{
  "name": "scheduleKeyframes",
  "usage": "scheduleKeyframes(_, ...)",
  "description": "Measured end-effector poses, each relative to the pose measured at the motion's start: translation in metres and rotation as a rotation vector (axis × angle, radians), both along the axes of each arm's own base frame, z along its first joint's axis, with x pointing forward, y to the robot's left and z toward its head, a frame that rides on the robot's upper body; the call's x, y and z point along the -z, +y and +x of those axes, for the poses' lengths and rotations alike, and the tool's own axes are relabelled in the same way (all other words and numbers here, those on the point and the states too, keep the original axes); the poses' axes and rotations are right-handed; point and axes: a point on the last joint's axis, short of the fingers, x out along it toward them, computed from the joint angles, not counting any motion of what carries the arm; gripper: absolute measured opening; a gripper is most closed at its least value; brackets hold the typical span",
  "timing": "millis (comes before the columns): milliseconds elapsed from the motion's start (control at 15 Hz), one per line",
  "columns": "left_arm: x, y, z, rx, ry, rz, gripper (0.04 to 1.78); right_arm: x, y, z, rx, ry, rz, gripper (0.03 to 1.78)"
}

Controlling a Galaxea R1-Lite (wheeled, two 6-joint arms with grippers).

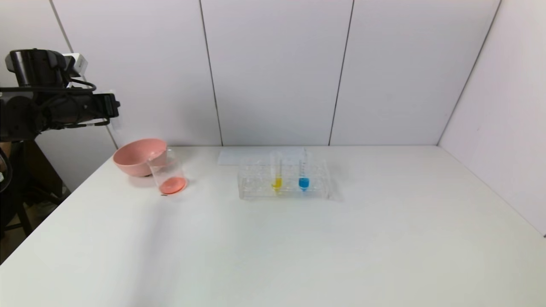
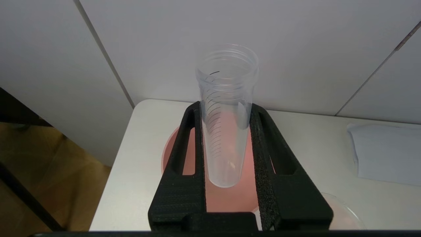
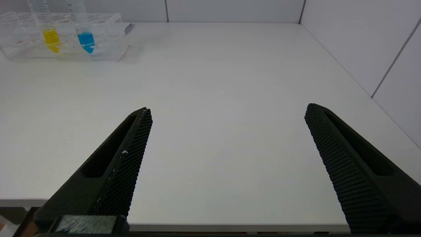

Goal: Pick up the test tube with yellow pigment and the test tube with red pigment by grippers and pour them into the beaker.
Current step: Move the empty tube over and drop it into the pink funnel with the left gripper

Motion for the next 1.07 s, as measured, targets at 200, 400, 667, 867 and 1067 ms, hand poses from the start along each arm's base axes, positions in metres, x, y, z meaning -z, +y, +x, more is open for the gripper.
scheduleKeyframes(200, 0.016, 0.004, 0.008, -0.008, 0.040, -0.008, 0.44, 0.000, 0.000, 0.000, 0.000, 0.000, 0.000, 1.70)
scheduleKeyframes(400, 0.029, 0.006, 0.016, -0.007, 0.067, -0.011, 0.44, 0.000, 0.000, 0.000, 0.000, 0.000, 0.000, 1.70)
scheduleKeyframes(667, 0.047, 0.009, 0.029, 0.000, 0.087, -0.014, 0.44, 0.000, 0.000, 0.000, 0.000, 0.000, 0.000, 1.70)
scheduleKeyframes(867, 0.061, 0.011, 0.038, 0.000, 0.110, -0.017, 0.44, 0.000, 0.000, 0.000, 0.000, 0.000, 0.000, 1.70)
scheduleKeyframes(1067, 0.074, 0.013, 0.047, 0.001, 0.130, -0.019, 0.44, 0.000, 0.000, 0.000, 0.000, 0.000, 0.000, 1.70)
